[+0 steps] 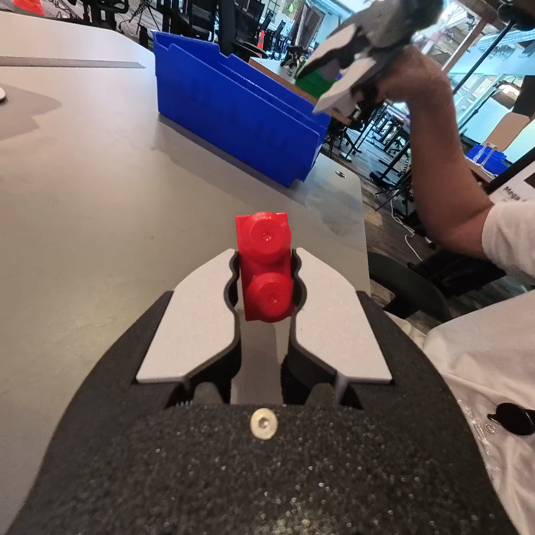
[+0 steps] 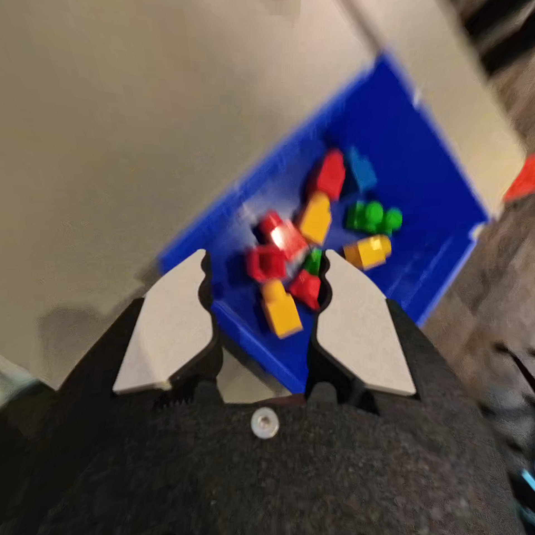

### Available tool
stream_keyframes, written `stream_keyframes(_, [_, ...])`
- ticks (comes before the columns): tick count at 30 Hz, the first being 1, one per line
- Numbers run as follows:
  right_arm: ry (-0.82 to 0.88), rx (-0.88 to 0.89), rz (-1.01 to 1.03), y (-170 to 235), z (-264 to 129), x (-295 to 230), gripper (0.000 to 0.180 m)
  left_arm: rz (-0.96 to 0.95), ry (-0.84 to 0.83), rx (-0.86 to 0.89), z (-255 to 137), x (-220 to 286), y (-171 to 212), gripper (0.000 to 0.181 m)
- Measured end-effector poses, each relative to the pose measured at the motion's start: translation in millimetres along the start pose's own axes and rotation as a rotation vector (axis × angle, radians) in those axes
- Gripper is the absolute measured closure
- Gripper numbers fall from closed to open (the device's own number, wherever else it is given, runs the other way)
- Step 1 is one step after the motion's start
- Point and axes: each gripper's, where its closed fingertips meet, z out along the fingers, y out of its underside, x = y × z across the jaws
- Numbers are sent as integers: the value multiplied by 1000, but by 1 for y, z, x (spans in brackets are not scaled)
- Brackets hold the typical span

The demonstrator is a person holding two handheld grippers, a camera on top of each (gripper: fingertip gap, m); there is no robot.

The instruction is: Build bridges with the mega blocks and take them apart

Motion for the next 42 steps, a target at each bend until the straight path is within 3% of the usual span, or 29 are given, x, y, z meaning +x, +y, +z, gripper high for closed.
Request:
stream_keyframes(1, [-32,164,22,-26,-14,-19,110,-1,3,9,-1,0,-2,148])
stream_keyframes(5, [-459,742,121,-105,-50,-149,116,-12,20,21,-2,1,-5,148])
stream_keyframes(7, [-670,838,233,-114,-38,-204,115,-18,27,18,-2,1,-5,148])
stream_keyframes(9, [-743,827,272,-109,-11,-237,113,-13,43,8,-2,3,-3,148])
stream_keyframes(13, [-732,688,203,-86,24,-264,116,4,77,-43,0,9,4,148])
stream_keyframes(15, [-705,694,155,-89,24,-263,122,26,125,-85,3,17,6,148])
stream_keyframes(19, [-738,595,17,-103,39,-275,117,105,275,-178,3,48,-11,148])
stream_keyframes(22, [-817,578,-25,-121,43,-288,113,202,280,-296,7,61,-18,148])
stream_keyframes(23, [-847,580,-38,-125,41,-293,115,227,270,-334,9,62,-18,148])
stream_keyframes(25, [-829,566,-81,-127,47,-296,140,250,270,-368,11,65,-19,148])
stream_keyframes(30, [-822,607,-133,-126,50,-299,143,329,245,-437,8,66,-15,148])
stream_keyframes(38, [-703,520,-267,-111,64,-296,143,438,138,-562,2,56,2,148])
stream_keyframes(41, [-466,333,-402,-81,99,-271,144,440,121,-560,-7,55,-5,148])
stream_keyframes(42, [-460,344,-387,-77,100,-268,144,434,112,-538,-14,55,-13,148])
